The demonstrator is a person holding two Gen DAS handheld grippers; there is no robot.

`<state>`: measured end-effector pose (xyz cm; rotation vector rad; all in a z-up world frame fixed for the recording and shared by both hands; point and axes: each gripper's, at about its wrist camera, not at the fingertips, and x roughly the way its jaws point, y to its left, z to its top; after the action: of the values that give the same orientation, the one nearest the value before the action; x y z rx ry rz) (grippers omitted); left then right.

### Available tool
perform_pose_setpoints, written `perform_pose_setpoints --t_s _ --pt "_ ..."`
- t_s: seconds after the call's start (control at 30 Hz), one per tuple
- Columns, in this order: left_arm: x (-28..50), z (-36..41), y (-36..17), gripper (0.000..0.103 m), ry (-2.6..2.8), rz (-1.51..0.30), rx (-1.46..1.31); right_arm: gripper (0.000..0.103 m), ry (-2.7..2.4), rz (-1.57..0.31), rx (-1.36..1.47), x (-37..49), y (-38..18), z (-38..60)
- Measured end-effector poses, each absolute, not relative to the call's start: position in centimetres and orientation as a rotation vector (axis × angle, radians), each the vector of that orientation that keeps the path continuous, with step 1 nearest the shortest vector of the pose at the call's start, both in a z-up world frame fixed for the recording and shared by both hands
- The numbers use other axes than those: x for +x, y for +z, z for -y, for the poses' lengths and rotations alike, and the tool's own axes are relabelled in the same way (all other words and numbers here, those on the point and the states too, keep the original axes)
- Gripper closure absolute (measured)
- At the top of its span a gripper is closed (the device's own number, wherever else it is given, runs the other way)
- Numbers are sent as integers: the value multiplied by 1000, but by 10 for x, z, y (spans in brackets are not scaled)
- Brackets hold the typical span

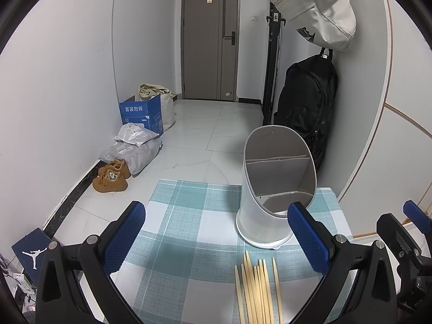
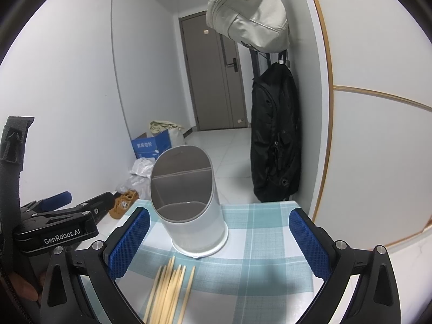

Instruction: Organize utensils

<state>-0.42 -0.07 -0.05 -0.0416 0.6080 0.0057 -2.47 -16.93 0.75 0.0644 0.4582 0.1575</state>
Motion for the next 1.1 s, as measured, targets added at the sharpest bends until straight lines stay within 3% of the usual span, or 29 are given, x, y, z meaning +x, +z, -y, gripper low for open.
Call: perform_pose_setpoints --t_s 1.1 --pt "-5 1 -5 1 9 -615 -35 0 154 -465 59 -23 6 166"
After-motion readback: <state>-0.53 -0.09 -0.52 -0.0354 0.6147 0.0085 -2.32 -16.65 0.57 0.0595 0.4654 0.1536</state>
